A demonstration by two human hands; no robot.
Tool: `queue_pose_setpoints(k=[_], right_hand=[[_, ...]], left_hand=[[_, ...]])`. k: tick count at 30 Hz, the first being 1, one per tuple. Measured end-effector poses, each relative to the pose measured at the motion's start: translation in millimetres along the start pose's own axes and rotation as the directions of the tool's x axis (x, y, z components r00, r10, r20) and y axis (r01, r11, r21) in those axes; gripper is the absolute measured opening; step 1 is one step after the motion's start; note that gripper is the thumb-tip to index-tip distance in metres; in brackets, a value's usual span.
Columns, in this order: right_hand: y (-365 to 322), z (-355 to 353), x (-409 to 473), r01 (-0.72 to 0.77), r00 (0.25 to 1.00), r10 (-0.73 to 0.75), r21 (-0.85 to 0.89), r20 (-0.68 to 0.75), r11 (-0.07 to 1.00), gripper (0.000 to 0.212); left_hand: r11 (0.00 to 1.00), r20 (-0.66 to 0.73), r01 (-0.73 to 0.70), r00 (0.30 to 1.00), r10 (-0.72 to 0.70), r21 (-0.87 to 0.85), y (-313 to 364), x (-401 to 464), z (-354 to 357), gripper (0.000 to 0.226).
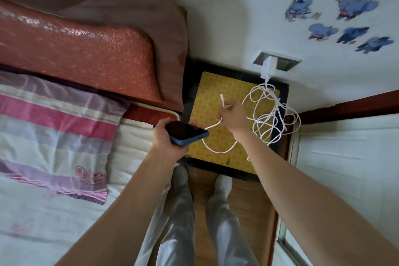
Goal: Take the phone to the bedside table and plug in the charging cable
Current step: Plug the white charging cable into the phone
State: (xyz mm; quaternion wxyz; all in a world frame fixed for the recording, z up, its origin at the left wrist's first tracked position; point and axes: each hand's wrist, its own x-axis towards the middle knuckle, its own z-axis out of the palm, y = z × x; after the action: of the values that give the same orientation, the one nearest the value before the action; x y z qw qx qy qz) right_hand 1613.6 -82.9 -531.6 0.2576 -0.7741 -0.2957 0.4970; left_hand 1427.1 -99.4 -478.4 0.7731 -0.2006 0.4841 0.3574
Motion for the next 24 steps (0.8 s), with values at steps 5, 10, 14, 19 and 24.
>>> queue_pose_setpoints(k=[5,10,14,19,24], right_hand=[[-21.7,-40.1,-39.3,-0.008,0.995,-0.017,0.234,0.103,0.972,0.034],[-42.4,-74.9,-88.6,0.076,0.969,-0.122,0.211,0.216,0.975,0.020],[-60.2,-95.3,-118.4,0.224,0.924,-0.262,0.162,0.280,0.961,0.026],[-71.1,-111.8,-140.5,0.258,0.922,-0.239,-0.025,0.303,0.966,0.036],[-75.7,-113.3,-154.8,0.188,0.948,-0.189,0.029,0.258,0.982,0.055]], left_hand=[[0.973,0.006,0.005,1.000,-0.006,0.231,-12.6,-26.4,19.2,0.031],[0.663,0.154,-0.180,0.983,0.098,0.727,-18.5,-67.5,28.2,0.042],[0.322,0.340,-0.354,0.935,0.101,0.878,-14.8,-88.8,35.8,0.025],[0.044,0.392,-0.390,0.919,-0.041,0.920,-5.5,-107.9,51.4,0.023],[0.074,0.316,-0.337,0.926,0.204,0.939,-2.9,-118.6,55.5,0.024]])
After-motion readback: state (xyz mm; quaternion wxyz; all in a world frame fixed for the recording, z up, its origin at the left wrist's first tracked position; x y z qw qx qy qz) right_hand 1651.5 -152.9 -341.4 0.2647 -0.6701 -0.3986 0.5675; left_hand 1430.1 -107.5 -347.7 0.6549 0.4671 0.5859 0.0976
